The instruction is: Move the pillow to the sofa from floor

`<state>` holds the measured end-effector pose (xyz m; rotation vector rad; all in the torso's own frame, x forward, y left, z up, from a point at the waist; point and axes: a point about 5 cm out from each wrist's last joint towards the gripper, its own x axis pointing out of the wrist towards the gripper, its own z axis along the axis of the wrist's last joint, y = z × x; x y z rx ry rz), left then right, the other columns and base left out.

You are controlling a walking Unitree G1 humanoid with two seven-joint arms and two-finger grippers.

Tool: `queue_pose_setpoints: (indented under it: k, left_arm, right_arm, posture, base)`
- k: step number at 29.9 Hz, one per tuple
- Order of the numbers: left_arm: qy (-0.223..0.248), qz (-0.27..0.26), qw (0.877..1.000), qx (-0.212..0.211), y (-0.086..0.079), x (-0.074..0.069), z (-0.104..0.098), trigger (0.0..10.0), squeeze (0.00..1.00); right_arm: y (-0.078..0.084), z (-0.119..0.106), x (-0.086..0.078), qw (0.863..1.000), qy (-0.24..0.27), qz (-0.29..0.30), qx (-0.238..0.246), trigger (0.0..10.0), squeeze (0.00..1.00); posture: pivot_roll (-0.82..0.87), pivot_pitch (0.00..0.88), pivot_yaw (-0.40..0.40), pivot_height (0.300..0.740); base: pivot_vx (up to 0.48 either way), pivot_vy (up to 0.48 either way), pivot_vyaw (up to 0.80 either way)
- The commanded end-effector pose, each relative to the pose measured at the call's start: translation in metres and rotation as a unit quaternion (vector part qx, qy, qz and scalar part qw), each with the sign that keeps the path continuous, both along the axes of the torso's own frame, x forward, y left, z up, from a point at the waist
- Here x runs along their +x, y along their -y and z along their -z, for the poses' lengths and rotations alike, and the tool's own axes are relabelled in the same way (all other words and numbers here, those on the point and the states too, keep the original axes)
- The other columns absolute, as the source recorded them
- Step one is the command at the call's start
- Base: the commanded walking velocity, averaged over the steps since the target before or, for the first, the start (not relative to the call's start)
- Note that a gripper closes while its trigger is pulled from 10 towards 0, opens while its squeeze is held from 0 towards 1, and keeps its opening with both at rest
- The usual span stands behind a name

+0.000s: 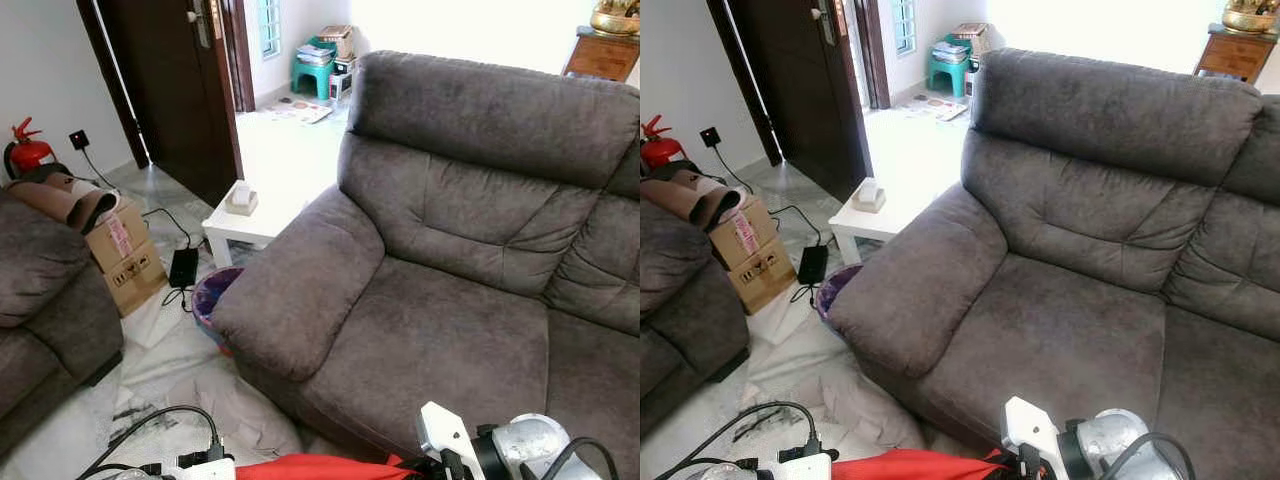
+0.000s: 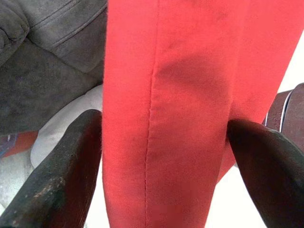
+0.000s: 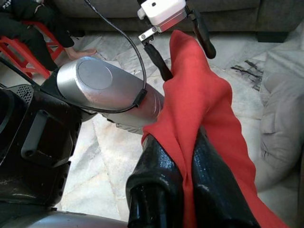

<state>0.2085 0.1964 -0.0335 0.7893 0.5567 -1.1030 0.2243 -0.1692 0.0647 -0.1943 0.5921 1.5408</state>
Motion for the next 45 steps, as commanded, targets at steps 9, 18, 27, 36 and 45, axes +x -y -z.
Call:
queue_pose_setpoints:
  k: [9,18,27,36,45]
  left_arm:
    - [-0.007,0.021,1.0,0.022,-0.015,-0.003,-0.003,0.0,0.0]
    - [-0.018,0.025,0.999,0.028,-0.02,-0.006,-0.002,0.0,0.0]
    - [-0.02,0.033,0.999,0.024,-0.02,-0.006,-0.003,0.0,0.0]
    - [-0.021,0.027,0.999,0.022,-0.02,-0.006,-0.003,0.0,0.0]
    - [-0.015,-0.015,1.0,-0.022,-0.02,0.0,-0.008,0.0,0.0]
  right_arm:
    - [-0.007,-0.021,0.007,0.998,0.037,-0.01,0.041,10.0,0.0]
    - [-0.008,-0.019,0.007,0.998,0.037,-0.006,0.044,10.0,0.0]
    - [-0.009,-0.018,0.007,0.998,0.037,-0.003,0.045,10.0,0.0]
    - [-0.01,-0.016,0.007,0.998,0.038,-0.001,0.045,10.0,0.0]
    - [-0.011,-0.015,0.009,0.998,0.045,0.005,0.043,10.0,0.0]
  posture:
    - [-0.04,0.022,-0.007,0.74]
    - [-0.03,0.018,0.001,0.74]
    - [-0.03,0.02,0.005,0.74]
    - [-0.03,0.017,0.008,0.74]
    - [-0.03,0.017,0.011,0.74]
  base:
    - [0.0,0.0,0.0]
    - [0.0,0.0,0.0]
    - [0.0,0.0,0.0]
    - [0.0,0.0,0.0]
    - [0.0,0.0,0.0]
